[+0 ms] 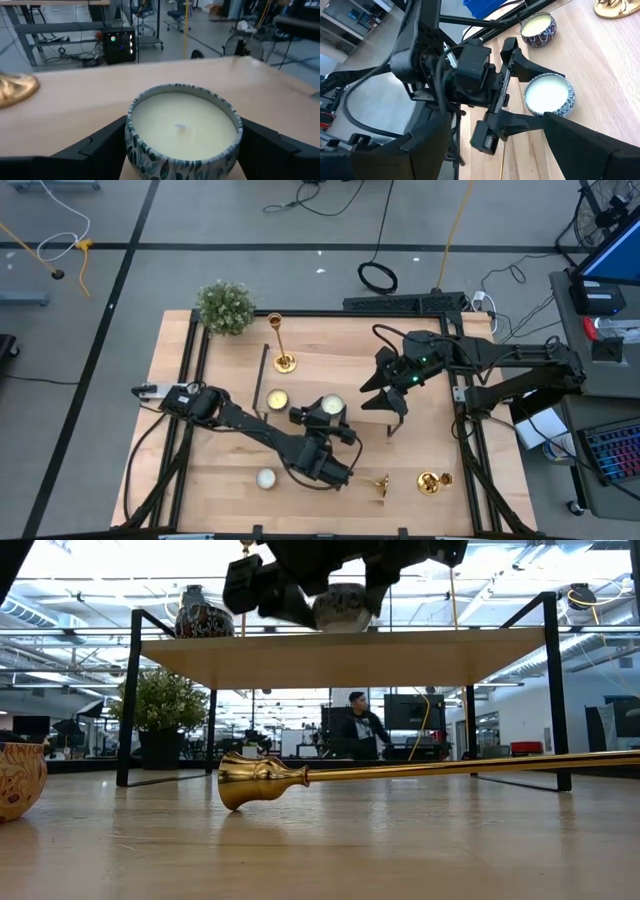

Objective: Pick & Place candle stick holders
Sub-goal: Put the blue scented candle on the shelf

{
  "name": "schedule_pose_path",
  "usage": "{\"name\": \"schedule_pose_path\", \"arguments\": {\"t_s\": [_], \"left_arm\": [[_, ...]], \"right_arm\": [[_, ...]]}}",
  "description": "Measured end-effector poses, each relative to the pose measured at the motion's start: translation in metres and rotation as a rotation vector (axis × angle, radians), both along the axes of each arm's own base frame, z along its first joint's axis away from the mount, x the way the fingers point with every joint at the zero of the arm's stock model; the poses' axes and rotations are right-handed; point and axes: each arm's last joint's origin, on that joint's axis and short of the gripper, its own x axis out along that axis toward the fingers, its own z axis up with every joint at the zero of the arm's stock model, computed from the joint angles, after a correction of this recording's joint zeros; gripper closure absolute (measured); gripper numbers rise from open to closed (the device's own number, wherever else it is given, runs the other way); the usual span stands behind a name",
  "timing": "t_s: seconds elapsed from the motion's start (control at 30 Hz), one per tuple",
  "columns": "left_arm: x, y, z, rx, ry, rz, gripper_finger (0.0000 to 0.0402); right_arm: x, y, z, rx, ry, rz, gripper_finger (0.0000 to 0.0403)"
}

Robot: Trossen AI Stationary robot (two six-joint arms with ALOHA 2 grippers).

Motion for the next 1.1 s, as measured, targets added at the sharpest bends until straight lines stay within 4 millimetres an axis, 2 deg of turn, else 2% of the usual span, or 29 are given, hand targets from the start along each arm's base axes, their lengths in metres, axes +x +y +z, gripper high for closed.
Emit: {"name": "schedule_pose_path", "arguments": {"t_s": [0.23,0.57,0.8,1.1], "left_arm": [[0.005,0.01,0.005,-0.017,0.039,0.01,0.0053],[0.005,0.01,0.004,-0.024,0.052,0.007,0.0075],[0.005,0.01,0.004,-0.024,0.053,0.007,0.0055],[0.0,0.019,0.027,0.006,0.053,0.007,0.0049]], "right_arm": [[-0.001,0.0,0.001,0.001,-0.004,0.002,0.0094],[-0.009,0.0,0.006,0.0,-0.021,0.001,0.0094],[-0.012,0.0,0.007,0.002,-0.01,-0.001,0.0094],[-0.013,0.002,0.007,0.001,-0.013,0.005,0.0094]]}}
